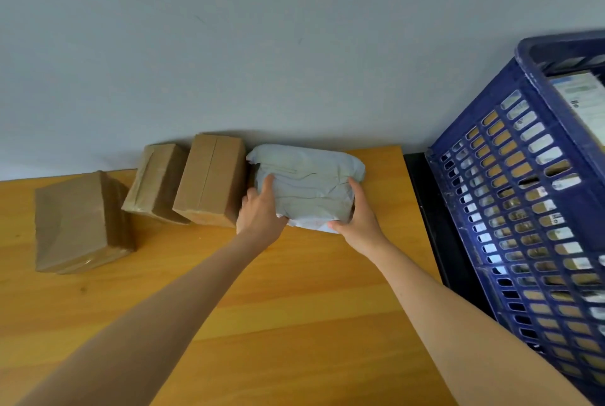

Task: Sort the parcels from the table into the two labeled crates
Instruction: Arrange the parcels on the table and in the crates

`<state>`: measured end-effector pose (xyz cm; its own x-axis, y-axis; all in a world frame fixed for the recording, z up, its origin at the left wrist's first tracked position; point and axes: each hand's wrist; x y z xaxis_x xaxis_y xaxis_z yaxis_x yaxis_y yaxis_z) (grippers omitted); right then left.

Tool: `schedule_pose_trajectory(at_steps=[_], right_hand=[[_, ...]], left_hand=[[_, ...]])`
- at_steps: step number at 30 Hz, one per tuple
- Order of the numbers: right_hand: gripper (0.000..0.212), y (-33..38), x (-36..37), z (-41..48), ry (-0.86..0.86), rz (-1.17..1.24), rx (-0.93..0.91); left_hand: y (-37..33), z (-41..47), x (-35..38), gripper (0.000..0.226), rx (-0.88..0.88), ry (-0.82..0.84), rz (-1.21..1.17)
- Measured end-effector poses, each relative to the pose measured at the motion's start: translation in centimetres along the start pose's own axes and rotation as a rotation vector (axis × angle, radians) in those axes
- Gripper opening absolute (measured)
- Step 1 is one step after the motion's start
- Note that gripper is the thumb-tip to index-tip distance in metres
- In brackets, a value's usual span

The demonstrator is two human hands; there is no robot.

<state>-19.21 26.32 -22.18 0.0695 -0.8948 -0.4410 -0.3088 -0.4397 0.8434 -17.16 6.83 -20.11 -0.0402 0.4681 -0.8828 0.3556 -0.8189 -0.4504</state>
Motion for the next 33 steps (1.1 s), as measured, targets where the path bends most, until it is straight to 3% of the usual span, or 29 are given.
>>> schedule_pose_trajectory(at_steps=[10, 19, 27, 33], right_hand=[[0.091, 2.5, -4.2, -2.5, 0.025, 0.038, -0.058], [0.065, 4.1, -10.0, -8.7, -0.026, 0.194, -0.115], [0.102, 5.3, -14.0, -14.5, 0.116, 0.203, -0.261], [0.075, 5.8, -14.9, -17.0, 0.017, 0.282, -0.300]], left_hand=[[-1.8, -2.8, -3.3, 0.096, 0.002, -0.120, -0.096], [-4.9, -10.3, -8.6, 0.079, 0.035, -0.241, -0.122], [-6.6, -18.1, -13.6, 0.088, -0.088, -0.384, -0.152], [-6.8, -22.2, -15.6, 0.096, -0.202, -0.386, -0.293]])
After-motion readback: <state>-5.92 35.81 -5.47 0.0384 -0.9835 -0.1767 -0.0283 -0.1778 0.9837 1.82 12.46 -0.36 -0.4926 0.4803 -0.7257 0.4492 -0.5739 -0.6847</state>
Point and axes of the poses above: each hand's wrist, its own z-axis towards the middle knuckle, its own x-axis out of the palm, y = z × x, and after that the axes turned 14 degrees about -y, right-handed
